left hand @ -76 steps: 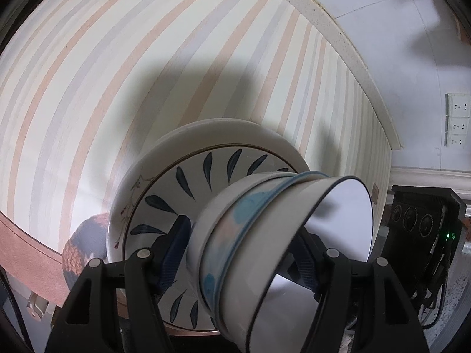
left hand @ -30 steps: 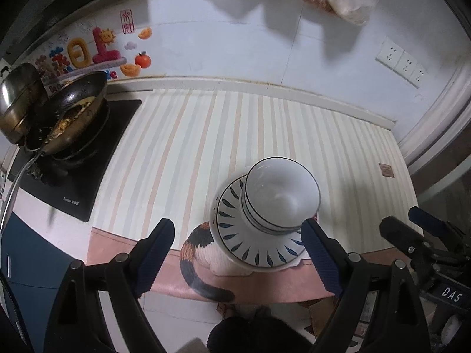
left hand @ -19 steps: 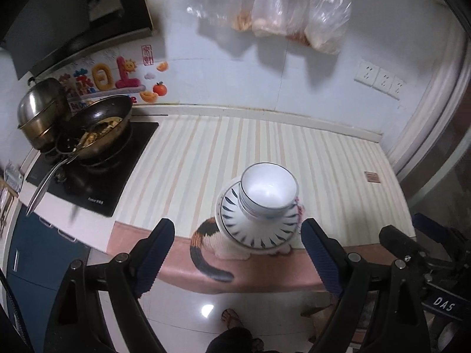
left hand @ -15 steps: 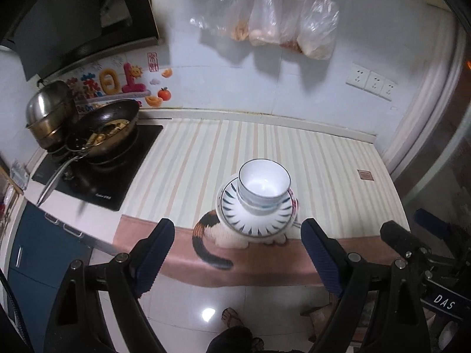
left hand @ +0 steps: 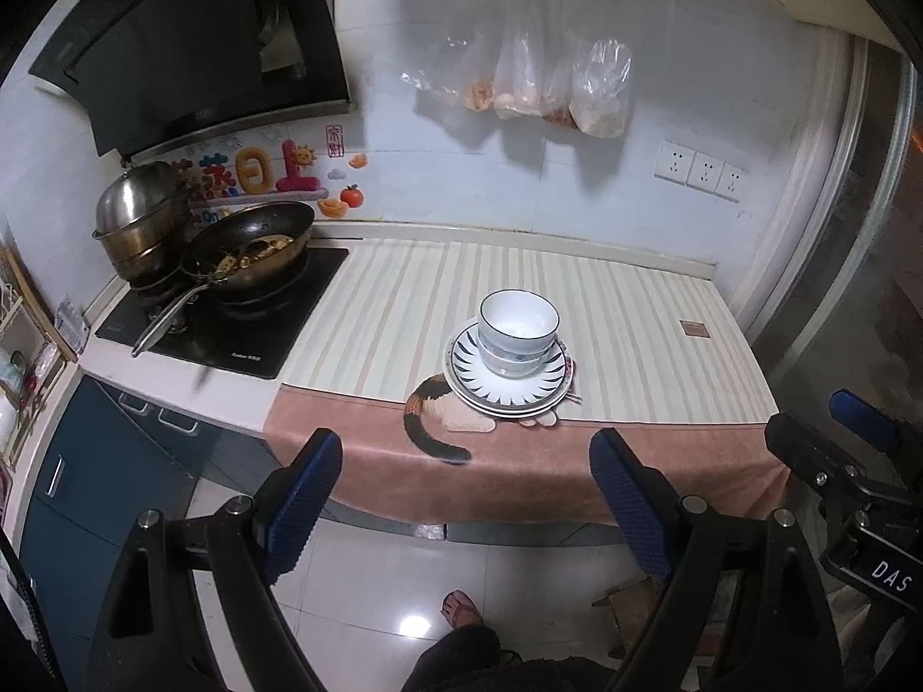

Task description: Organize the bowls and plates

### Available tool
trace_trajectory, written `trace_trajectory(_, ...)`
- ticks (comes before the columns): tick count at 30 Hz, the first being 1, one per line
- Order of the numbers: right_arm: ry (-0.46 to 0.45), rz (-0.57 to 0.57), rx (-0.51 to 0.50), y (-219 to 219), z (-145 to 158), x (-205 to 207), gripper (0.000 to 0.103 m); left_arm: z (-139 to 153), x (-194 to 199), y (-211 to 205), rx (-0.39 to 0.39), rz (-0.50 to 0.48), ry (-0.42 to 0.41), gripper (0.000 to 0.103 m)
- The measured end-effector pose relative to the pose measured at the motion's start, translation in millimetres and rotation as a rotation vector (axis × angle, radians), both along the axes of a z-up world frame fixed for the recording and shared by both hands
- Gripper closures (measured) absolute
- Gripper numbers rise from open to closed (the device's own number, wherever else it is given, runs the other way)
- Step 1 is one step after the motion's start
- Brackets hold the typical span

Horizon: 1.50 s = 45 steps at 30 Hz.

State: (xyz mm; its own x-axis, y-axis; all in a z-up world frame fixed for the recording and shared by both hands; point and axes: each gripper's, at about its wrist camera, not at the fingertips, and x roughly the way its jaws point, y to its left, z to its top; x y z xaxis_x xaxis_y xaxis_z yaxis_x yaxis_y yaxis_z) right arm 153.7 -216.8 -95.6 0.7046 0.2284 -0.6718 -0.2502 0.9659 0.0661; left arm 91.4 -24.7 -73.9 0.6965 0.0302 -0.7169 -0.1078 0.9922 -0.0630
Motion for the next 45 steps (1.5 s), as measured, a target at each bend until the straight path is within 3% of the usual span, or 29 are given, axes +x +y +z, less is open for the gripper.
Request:
trace_trajectory(10,-0.021,-0.001,-0.002,5.4,9.8,-29.4,0.011,5.9,-23.3,6.0,0.011,0.017,-0.039,0.015)
trace_trajectory(45,-0.043,-0.014,-0.005,-3.6,19.2,-22.1,0.01,17.7,-28.6,2.8,0.021,0.011,-0.086,0.015)
